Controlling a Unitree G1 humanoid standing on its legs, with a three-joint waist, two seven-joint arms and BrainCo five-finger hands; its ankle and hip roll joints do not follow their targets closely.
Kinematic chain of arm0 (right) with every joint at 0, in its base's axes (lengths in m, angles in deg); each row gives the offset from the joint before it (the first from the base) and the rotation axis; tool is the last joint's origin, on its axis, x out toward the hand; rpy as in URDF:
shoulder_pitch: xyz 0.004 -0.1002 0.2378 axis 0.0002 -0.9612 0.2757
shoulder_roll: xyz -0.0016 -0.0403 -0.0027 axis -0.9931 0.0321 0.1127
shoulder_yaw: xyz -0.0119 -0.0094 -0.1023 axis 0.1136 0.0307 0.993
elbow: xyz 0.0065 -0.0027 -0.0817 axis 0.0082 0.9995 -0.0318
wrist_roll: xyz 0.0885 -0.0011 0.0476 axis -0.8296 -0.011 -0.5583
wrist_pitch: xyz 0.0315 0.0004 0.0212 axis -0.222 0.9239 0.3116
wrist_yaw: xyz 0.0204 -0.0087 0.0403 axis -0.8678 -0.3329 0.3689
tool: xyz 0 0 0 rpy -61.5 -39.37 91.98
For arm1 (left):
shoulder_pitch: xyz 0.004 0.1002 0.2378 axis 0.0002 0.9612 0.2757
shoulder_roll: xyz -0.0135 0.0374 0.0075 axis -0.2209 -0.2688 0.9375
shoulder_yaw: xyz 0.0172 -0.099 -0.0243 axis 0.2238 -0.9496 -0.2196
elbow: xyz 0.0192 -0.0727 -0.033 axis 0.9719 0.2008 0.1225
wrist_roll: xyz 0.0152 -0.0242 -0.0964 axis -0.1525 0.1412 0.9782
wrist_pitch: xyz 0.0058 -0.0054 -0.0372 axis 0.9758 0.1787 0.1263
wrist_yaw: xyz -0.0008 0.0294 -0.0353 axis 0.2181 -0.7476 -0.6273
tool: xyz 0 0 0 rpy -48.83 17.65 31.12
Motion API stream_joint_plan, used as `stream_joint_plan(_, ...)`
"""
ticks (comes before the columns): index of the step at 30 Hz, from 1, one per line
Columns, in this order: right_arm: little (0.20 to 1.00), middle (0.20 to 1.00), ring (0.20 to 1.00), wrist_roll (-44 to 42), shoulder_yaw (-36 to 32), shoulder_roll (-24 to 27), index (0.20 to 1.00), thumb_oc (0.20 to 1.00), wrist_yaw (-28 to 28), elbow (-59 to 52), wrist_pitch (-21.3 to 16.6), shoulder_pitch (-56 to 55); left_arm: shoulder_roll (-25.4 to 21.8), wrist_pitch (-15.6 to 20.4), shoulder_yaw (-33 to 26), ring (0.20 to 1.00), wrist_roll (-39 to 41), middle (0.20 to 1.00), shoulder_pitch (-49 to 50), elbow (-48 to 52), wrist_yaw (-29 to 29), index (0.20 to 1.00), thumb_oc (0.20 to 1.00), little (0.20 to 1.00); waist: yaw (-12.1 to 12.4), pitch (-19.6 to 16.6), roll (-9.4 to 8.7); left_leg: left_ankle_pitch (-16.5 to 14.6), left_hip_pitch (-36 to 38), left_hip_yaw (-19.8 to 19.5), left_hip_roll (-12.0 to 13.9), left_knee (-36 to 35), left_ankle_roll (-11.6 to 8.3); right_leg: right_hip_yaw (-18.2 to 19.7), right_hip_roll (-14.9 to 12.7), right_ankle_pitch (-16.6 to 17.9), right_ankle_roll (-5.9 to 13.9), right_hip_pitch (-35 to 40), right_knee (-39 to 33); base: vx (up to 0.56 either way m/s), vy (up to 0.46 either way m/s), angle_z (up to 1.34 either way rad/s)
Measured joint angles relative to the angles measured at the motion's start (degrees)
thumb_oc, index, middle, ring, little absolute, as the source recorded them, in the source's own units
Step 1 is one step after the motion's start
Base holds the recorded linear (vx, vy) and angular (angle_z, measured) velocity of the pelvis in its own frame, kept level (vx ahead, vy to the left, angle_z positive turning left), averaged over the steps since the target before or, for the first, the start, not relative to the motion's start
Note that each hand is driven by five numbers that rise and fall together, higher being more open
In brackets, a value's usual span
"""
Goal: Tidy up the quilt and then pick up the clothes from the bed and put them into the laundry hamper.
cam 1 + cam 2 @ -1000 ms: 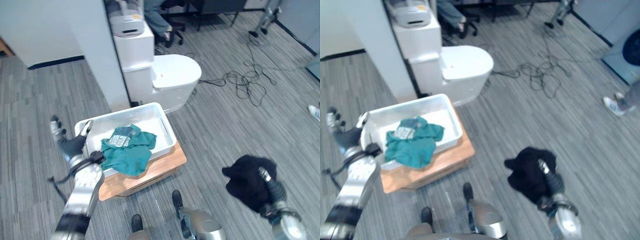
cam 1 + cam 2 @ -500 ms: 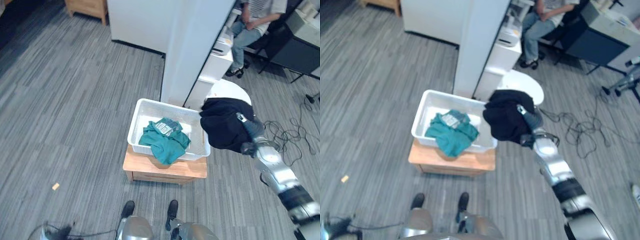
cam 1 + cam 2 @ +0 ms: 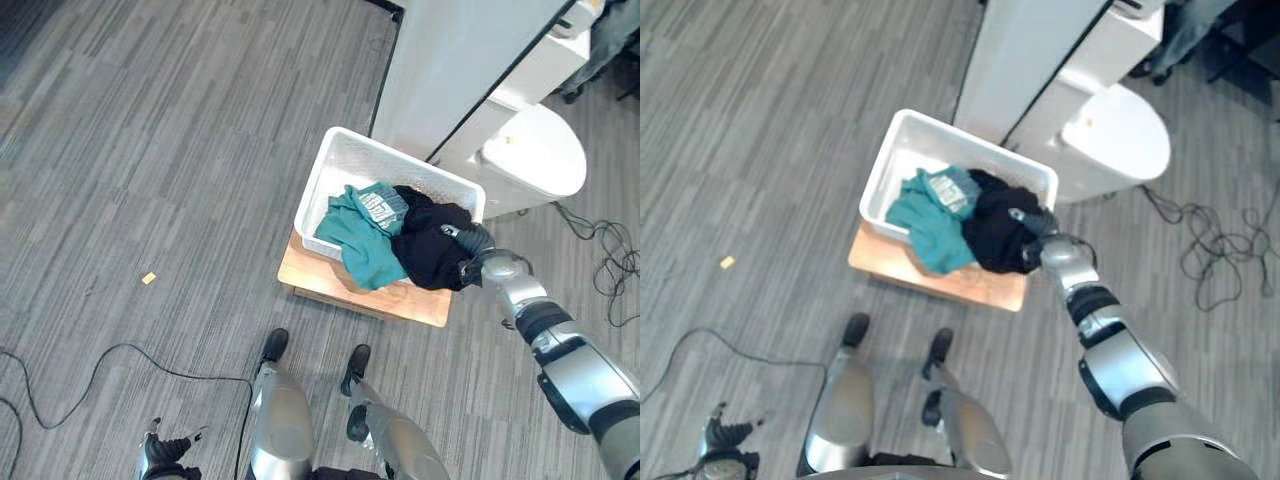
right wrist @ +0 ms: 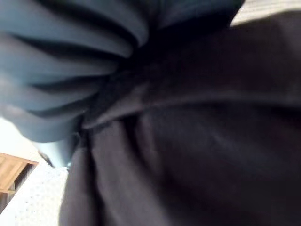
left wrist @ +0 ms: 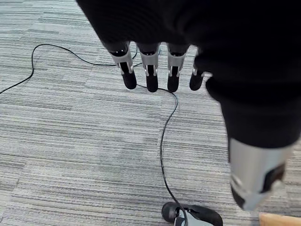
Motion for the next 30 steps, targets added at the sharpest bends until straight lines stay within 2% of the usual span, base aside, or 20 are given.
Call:
stream_joint_plan(3, 1.0, 1.0, 1.0, 0.0, 1.2, -2.1, 1.0, 1.0, -0.1, 1.5, 0.6, 1.3, 0.1, 0.0, 0.0, 1.0, 0.1, 1.0, -0.1, 0.4, 0.0, 1.0, 1.0, 1.0, -0.1, 0.1, 0.22, 0.0, 0.3, 0.1, -0.1, -0.2, -0.01, 0.0, 0.0, 0.1, -0.1, 0.1, 0.0, -0.01, 0.026, -0.02)
stream_joint_plan(7, 1.0, 1.0, 1.0, 0.0, 4.6, -9.0, 1.0, 1.0, -4.4, -1.1, 0.7, 3.4, 1.2, 1.2, 0.3, 1.0, -0.1, 1.0, -2.5, -1.1, 0.3, 1.0, 1.0, 1.0, -0.6, 0.5, 0.91, 0.0, 3.1, 1.0, -0.2, -1.3, -0.01, 1.0, -0.2, 0.1, -0.13, 1.9, 0.0, -0.01, 0.045, -0.09)
stream_joint_plan(12, 1.0, 1.0, 1.0, 0.0, 5.0, -9.8, 1.0, 1.0, -11.2, -6.6, -0.8, 4.3, 1.0, 1.2, 1.6, 1.0, -0.1, 1.0, -4.4, -0.1, 0.3, 1.0, 1.0, 1.0, -0.7, 0.2, 0.49, -0.1, 4.2, 2.0, -0.4, -1.9, -0.06, 2.0, -0.4, 0.0, -0.07, 2.4, 0.0, 0.0, 0.011, -0.07)
stream_joint_plan(15, 1.0, 1.0, 1.0, 0.0, 5.0, -9.3, 1.0, 1.0, -12.6, -6.5, -1.2, 4.5, 1.0, 1.1, 1.6, 1.0, -0.1, 1.0, -4.3, 0.0, 0.3, 1.0, 1.0, 1.0, -0.7, 0.2, 0.47, 0.0, 4.1, 2.0, -0.5, -1.9, -0.23, 2.4, -0.4, 0.0, -0.07, 2.2, 0.0, 0.07, 0.073, -0.04)
stream_joint_plan(16, 1.0, 1.0, 1.0, -0.1, 4.2, -8.5, 1.0, 1.0, -12.7, -7.9, -1.2, 3.6, 1.1, 1.1, 1.4, 1.0, -0.1, 1.0, -4.4, -0.1, 0.4, 1.0, 1.0, 1.0, -1.6, 0.1, 0.21, -0.1, 4.5, 2.3, -0.7, -1.7, -0.11, 2.9, -0.3, 0.0, -0.07, 2.2, 0.0, 0.12, 0.132, -0.13)
stream_joint_plan(17, 1.0, 1.0, 1.0, -0.4, -5.8, -7.2, 1.0, 1.0, -12.7, -23.4, -3.0, -4.8, 2.6, 1.0, -2.3, 1.0, -0.1, 1.0, -3.0, -0.1, 0.5, 1.0, 1.0, 1.0, -1.7, 0.0, 0.19, -0.1, 5.9, 3.7, -0.9, -2.2, 1.1, 3.9, -0.4, -0.1, -0.25, 3.0, 0.0, 0.04, 0.044, -0.3)
stream_joint_plan(18, 1.0, 1.0, 1.0, -0.4, -6.7, -6.9, 1.0, 1.0, -13.7, -26.5, -5.7, -7.0, 3.4, 0.9, -3.0, 1.0, 0.0, 1.0, -1.5, -0.2, 0.5, 1.0, 1.0, 1.0, -2.3, -0.3, -0.02, 0.1, 7.3, 4.2, -1.1, -2.4, 0.75, 4.8, -0.5, 0.2, -0.51, 3.9, 0.0, 0.07, 0.104, -0.58)
stream_joint_plan(19, 1.0, 1.0, 1.0, -0.4, -7.1, -5.1, 1.0, 1.0, -14.6, -29.5, -6.8, -9.3, 3.7, 0.2, -2.8, 1.0, 0.0, 1.0, 1.2, -0.6, 0.8, 1.0, 1.0, 1.0, -4.5, -1.7, -0.33, -0.8, 9.2, 6.2, -1.2, -2.3, 1.19, 6.4, -0.8, 0.2, -0.46, 5.0, 0.0, 0.06, 0.114, -0.54)
stream_joint_plan(20, 1.0, 1.0, 1.0, -0.4, -7.8, -3.8, 1.0, 1.0, -15.0, -30.8, -7.0, -11.2, 3.8, 0.1, -3.0, 1.0, 0.0, 1.0, 2.0, -0.5, 0.8, 1.0, 1.0, 1.0, -5.3, -2.9, -0.42, -1.1, 9.2, 6.6, -1.2, -2.2, 1.36, 6.7, -1.0, 0.2, -0.45, 5.0, 0.0, 0.06, 0.118, -0.37)
stream_joint_plan(21, 1.0, 1.0, 1.0, 0.0, -11.6, -2.1, 1.0, 1.0, -15.0, -34.9, -7.1, -18.3, 4.5, -0.1, -3.2, 1.0, 0.0, 1.0, 2.9, -0.1, 0.8, 1.0, 1.0, 1.0, -7.1, -5.0, -0.31, -1.3, 9.7, 7.2, -1.6, -2.3, 1.64, 7.2, -1.0, 0.2, -0.48, 5.2, 0.0, 0.04, 0.101, -0.29)
stream_joint_plan(22, 1.0, 1.0, 1.0, 0.3, -16.8, -1.7, 1.0, 1.0, -14.6, -38.8, -8.8, -29.6, 5.8, 0.0, -5.3, 1.0, 0.0, 1.0, 5.2, 0.6, 0.6, 1.0, 1.0, 1.0, -8.5, -8.2, -0.1, -1.3, 11.7, 8.3, -1.8, -3.8, 1.94, 8.2, -1.2, 0.2, -0.48, 5.8, 0.0, 0.05, 0.118, -0.37)
stream_joint_plan(25, 1.0, 1.0, 1.0, 0.7, -19.1, -0.2, 1.0, 1.0, -14.0, -37.3, -8.7, -43.0, 7.9, -0.2, -5.9, 1.0, 0.0, 1.0, 8.1, -0.1, 0.5, 1.0, 1.0, 1.0, -12.7, -12.1, 1.04, -1.8, 14.7, 10.2, -2.0, -5.7, 2.65, 9.7, -1.4, -0.3, 0.09, 6.9, 0.0, 0.02, 0.112, -0.45)
stream_joint_plan(26, 1.0, 1.0, 1.0, 1.2, -22.7, -1.5, 1.0, 1.0, -13.7, -32.0, -8.3, -50.5, 9.5, -0.2, -8.0, 1.0, 0.0, 1.0, 8.8, -0.8, 0.6, 1.0, 1.0, 1.0, -15.5, -13.2, 1.76, -1.8, 16.4, 11.8, -2.1, -7.4, 2.92, 11.0, -1.8, -1.4, 0.73, 7.6, 0.0, -0.01, 0.096, -0.44)
stream_joint_plan(27, 1.0, 1.0, 1.0, 1.6, -22.9, -1.8, 1.0, 1.0, -13.4, -29.2, -8.2, -52.6, 9.6, -0.2, -8.0, 1.0, 0.0, 1.0, 8.7, -0.8, 0.6, 1.0, 1.0, 1.0, -17.0, -13.2, 2.6, -2.0, 16.6, 11.9, -2.2, -7.7, 3.17, 11.1, -1.9, -1.8, 0.68, 7.6, 0.0, -0.01, 0.105, -0.31)
stream_joint_plan(28, 1.0, 1.0, 1.0, 2.4, -23.2, -2.3, 1.0, 1.0, -13.1, -25.7, -7.9, -54.6, 9.7, -0.1, -8.0, 1.0, 0.0, 1.0, 8.5, -0.5, 0.6, 1.0, 1.0, 1.0, -18.0, -13.3, 2.76, -1.7, 17.1, 11.9, -2.2, -8.2, 3.19, 11.0, -1.9, -1.8, 0.67, 7.8, 0.0, -0.02, 0.1, -0.08)
stream_joint_plan(30, 1.0, 1.0, 1.0, 2.8, -21.2, -3.8, 1.0, 1.0, -11.4, -12.5, -7.4, -58.6, 10.0, -0.3, -6.9, 1.0, 0.0, 1.0, 7.2, -0.8, 0.6, 1.0, 1.0, 1.0, -19.4, -13.6, 4.61, -1.2, 18.0, 12.4, -2.2, -9.3, 3.45, 11.1, -2.0, -1.8, 0.67, 8.1, 0.0, -0.02, 0.098, -0.09)
